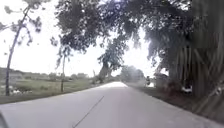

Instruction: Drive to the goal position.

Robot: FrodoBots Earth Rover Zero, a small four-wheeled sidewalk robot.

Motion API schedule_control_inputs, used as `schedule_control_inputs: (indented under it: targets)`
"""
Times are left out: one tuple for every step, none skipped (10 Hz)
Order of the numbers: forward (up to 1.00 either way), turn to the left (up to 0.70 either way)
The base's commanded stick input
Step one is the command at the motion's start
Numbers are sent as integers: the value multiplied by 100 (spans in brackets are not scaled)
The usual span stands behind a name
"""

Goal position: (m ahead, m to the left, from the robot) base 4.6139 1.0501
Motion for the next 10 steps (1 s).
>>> schedule_control_inputs:
  targets:
    - [85,-8]
    - [85,-32]
    - [85,-34]
    - [85,-9]
    - [85,0]
    - [85,0]
    - [85,0]
    - [85,0]
    - [85,0]
    - [85,0]
